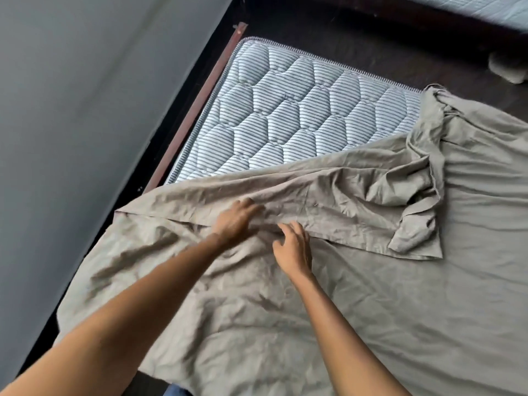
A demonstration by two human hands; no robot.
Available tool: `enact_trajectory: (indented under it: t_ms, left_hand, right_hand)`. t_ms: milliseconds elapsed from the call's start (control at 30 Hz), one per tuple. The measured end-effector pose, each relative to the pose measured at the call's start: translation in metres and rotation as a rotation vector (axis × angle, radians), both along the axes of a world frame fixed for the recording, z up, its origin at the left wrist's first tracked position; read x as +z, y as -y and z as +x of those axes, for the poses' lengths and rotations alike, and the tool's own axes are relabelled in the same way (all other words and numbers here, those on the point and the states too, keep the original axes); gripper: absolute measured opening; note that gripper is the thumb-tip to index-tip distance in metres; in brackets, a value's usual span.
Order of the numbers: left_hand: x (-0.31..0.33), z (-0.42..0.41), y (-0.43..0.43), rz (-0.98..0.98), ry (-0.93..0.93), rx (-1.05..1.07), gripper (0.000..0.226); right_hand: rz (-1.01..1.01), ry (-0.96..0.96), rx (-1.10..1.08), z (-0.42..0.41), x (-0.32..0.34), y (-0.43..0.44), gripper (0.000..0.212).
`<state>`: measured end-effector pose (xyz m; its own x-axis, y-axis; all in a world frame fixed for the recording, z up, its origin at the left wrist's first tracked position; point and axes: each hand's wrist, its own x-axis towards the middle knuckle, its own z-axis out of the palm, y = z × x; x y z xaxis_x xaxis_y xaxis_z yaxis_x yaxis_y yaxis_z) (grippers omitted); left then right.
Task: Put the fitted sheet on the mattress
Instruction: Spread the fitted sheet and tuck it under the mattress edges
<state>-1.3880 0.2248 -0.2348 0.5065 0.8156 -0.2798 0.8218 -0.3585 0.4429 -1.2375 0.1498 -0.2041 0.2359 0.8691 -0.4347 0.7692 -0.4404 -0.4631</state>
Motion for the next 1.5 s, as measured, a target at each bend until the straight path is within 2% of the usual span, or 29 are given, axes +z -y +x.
enact_trajectory:
  t_ms: [33, 100, 133, 200, 267, 367, 433, 467, 533, 567, 633, 767, 800, 867, 900, 933, 967, 1000, 1067, 1100, 1133, 1200, 1233, 1267, 1300, 1367, 1433, 1500]
  left_hand:
    - [-0.002, 0.011, -0.001, -0.009, -0.092, -0.068, 0.052]
    - [-0.004, 0.021, -0.007, 0.024, -0.174, -0.021, 0.034]
    - [-0.006, 0.020, -0.012, 0.039, -0.176, 0.053, 0.025]
    - [-0.008, 0.014, -0.024, 0.011, -0.157, 0.143, 0.022]
    - [-0.006, 0.010, -0.037, -0.040, -0.153, 0.094, 0.024]
    - [-0.004, 0.014, -0.045, -0.115, -0.090, -0.035, 0.046]
    - [-0.010, 0.024, -0.043, -0.061, -0.061, -0.186, 0.066]
    - [-0.013, 0.032, -0.040, -0.008, -0.075, -0.267, 0.068]
    - [-0.015, 0.045, -0.039, 0.051, -0.112, -0.333, 0.052]
    - [-0.014, 0.050, -0.041, 0.044, -0.084, -0.294, 0.039]
    - [-0.010, 0.055, -0.050, 0.010, 0.056, -0.086, 0.026]
    - [0.018, 0.045, -0.080, 0.018, 0.190, 0.186, 0.035]
    - [0.026, 0.038, -0.094, 0.026, 0.218, 0.352, 0.034]
    - [0.038, 0.020, -0.135, 0.109, 0.309, 0.911, 0.033]
    - [0.042, 0.011, -0.154, 0.155, 0.308, 1.157, 0.033]
    - [0.044, 0.007, -0.169, 0.209, 0.227, 1.283, 0.037]
    - [0.042, 0.009, -0.176, 0.281, 0.123, 1.256, 0.042]
    - [0.040, 0.014, -0.179, 0.365, 0.088, 1.094, 0.045]
    - [0.025, 0.034, -0.173, 0.423, 0.190, 0.545, 0.044]
    - [0.019, 0.047, -0.168, 0.330, 0.223, 0.307, 0.044]
    - [0.013, 0.058, -0.164, 0.179, 0.229, 0.155, 0.047]
    - [-0.002, 0.077, -0.159, -0.072, 0.120, -0.001, 0.067]
    - [-0.006, 0.084, -0.156, -0.104, 0.029, -0.066, 0.073]
    - [-0.012, 0.090, -0.156, -0.100, -0.029, -0.109, 0.070]
    - [-0.017, 0.093, -0.157, -0.080, -0.053, -0.110, 0.057]
    - [-0.011, 0.099, -0.165, -0.025, 0.028, 0.049, 0.027]
    - [0.005, 0.095, -0.184, 0.006, 0.228, 0.330, 0.021]
    - [0.026, 0.077, -0.218, 0.086, 0.418, 0.700, 0.021]
  right_hand:
    - [0.034, 0.008, -0.055, 0.005, -0.002, -0.002, 0.038]
    - [0.069, 0.014, -0.140, 0.014, -0.005, -0.003, 0.031]
    - [0.078, 0.012, -0.152, 0.020, -0.006, -0.004, 0.030]
    - [0.067, 0.012, -0.150, 0.030, -0.007, -0.007, 0.029]
    - [0.030, 0.013, -0.144, 0.036, -0.010, -0.012, 0.029]
    - [0.002, -0.068, -0.093, 0.034, -0.014, -0.023, 0.039]
    - [0.034, -0.114, -0.090, 0.030, -0.017, -0.031, 0.044]
    - [0.048, -0.119, -0.111, 0.028, -0.018, -0.035, 0.044]
    - [0.086, -0.126, -0.190, 0.027, -0.021, -0.040, 0.038]
    - [0.107, -0.124, -0.238, 0.029, -0.021, -0.040, 0.035]
    - [0.160, -0.084, -0.333, 0.030, -0.020, -0.041, 0.030]
    - [0.350, 0.119, -0.342, 0.041, -0.021, -0.043, 0.039]
    - [0.353, 0.150, -0.354, 0.047, -0.021, -0.047, 0.042]
    - [0.347, 0.215, -0.352, 0.060, -0.021, -0.059, 0.049]
    - [0.341, 0.242, -0.330, 0.065, -0.022, -0.064, 0.052]
    - [0.325, 0.253, -0.301, 0.068, -0.022, -0.070, 0.054]
    - [0.304, 0.245, -0.283, 0.070, -0.022, -0.077, 0.054]
    - [0.293, 0.225, -0.283, 0.069, -0.020, -0.084, 0.051]
    - [0.322, 0.199, -0.318, 0.066, -0.017, -0.098, 0.041]
    - [0.357, 0.213, -0.335, 0.065, -0.017, -0.104, 0.036]
    - [0.385, 0.225, -0.354, 0.065, -0.017, -0.108, 0.032]
    - [0.375, 0.210, -0.439, 0.069, -0.015, -0.115, 0.022]
    - [0.348, 0.187, -0.512, 0.071, -0.014, -0.118, 0.019]
    - [0.316, 0.170, -0.586, 0.074, -0.013, -0.120, 0.017]
    - [0.293, 0.169, -0.642, 0.076, -0.013, -0.122, 0.016]
    - [0.304, 0.180, -0.655, 0.078, -0.014, -0.123, 0.016]
    - [0.364, 0.200, -0.596, 0.079, -0.014, -0.126, 0.017]
    - [0.485, 0.263, -0.450, 0.078, -0.014, -0.132, 0.026]
